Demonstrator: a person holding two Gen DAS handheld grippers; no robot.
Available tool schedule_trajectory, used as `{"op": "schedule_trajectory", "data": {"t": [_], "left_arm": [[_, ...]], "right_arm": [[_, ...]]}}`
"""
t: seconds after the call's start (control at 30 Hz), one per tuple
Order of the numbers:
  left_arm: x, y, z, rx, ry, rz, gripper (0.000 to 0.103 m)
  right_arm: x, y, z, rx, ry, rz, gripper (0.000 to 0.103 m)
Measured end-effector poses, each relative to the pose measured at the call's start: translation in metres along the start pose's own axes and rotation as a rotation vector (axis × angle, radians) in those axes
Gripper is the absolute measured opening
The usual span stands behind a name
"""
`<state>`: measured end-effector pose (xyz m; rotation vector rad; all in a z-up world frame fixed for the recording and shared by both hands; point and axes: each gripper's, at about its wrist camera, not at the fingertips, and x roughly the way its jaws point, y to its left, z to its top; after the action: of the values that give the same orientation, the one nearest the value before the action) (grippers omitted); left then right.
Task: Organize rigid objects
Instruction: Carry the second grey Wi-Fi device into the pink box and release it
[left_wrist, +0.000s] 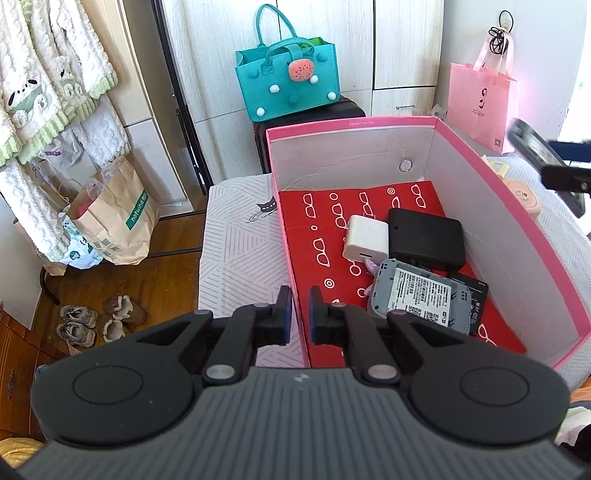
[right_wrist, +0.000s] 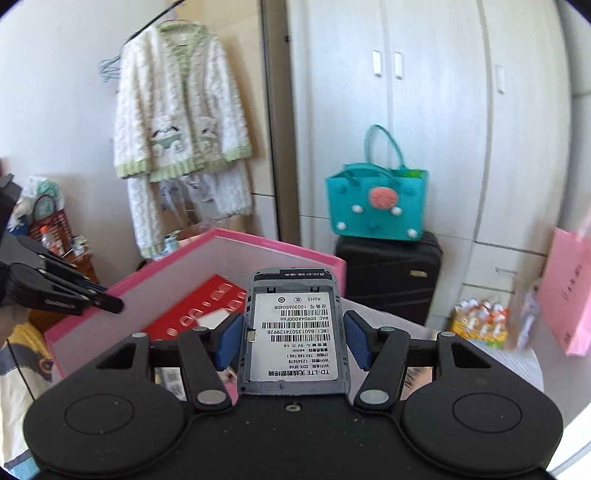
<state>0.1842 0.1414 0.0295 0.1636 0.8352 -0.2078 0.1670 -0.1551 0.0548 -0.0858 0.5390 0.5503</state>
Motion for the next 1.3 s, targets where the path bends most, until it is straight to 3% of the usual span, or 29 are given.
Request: {"op": "schedule_trajectory", "data": {"t": [0.17, 0.33, 0.47, 0.67, 0.83, 0.9, 1.13, 1.3], "left_arm": [[0.000, 0.005, 0.000, -0.002, -0.007, -0.021, 0.006], [0.001, 0.014, 0.000, -0.012, -0.019, -0.065, 0.006], [0.001, 0.014, -0.002, 0.000, -0.026, -0.076, 0.006], [0.002, 0.018, -0.002, -0.009, -0.028, -0.095, 0.006], [0.001, 0.020, -0.003, -0.024, -0.028, -0.103, 0.006], [0.001, 0.020, -0.003, -0.026, -0.028, -0.105, 0.006], [0.002, 0.023, -0.002, -0.032, -0.020, -0.111, 0.006], [0.003, 0.023, 0.001, -0.035, -0.004, -0.113, 0.006]], "right_arm": [[0.049, 0.027, 0.029, 0.051, 0.133, 0.222, 0.064], [0.122, 0.044, 0.037, 0.087, 0.322, 0.187, 0.064], [0.162, 0.029, 0.035, 0.286, 0.453, 0.236, 0.064], [0.189, 0.013, 0.016, 0.602, 0.504, 0.241, 0.064], [0.186, -0.004, 0.002, 0.822, 0.524, 0.297, 0.067], [0.176, -0.008, 0.003, 0.843, 0.516, 0.317, 0.067], [0.099, -0.027, 0.023, 0.690, 0.417, 0.315, 0.068], [0.040, -0.051, 0.036, 0.605, 0.302, 0.237, 0.068]]}}
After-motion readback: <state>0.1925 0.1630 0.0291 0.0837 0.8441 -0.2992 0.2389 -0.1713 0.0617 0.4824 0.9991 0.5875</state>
